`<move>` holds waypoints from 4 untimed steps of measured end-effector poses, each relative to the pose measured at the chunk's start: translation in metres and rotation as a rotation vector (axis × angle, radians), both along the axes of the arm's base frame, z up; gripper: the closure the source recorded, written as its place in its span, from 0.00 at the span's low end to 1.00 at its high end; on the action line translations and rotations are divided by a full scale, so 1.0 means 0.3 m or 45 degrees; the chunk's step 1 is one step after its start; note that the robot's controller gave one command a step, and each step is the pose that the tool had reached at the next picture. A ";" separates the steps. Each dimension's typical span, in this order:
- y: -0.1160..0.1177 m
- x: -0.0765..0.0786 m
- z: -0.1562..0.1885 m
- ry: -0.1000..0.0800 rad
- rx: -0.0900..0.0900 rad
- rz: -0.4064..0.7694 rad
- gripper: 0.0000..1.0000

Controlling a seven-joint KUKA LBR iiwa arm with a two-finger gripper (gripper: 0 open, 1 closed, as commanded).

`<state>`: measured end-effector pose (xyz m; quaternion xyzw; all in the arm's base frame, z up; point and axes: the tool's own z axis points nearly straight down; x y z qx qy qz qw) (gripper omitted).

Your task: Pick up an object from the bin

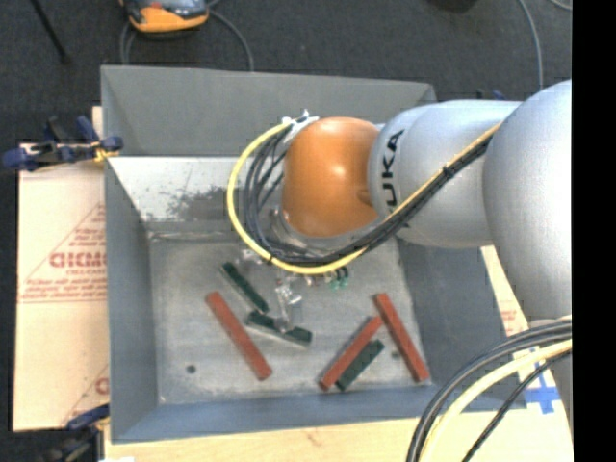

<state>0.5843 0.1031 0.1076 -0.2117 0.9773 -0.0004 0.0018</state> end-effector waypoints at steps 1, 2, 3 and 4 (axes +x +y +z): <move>-0.035 0.050 -0.107 0.003 0.004 -0.706 1.00; -0.034 0.050 -0.107 0.002 0.004 -0.706 1.00; -0.029 0.056 0.020 0.009 0.000 -0.691 1.00; -0.029 0.085 -0.104 0.000 0.005 -0.728 0.00</move>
Offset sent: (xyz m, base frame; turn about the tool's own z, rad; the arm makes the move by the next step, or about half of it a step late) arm 0.0000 0.0000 0.0000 0.0000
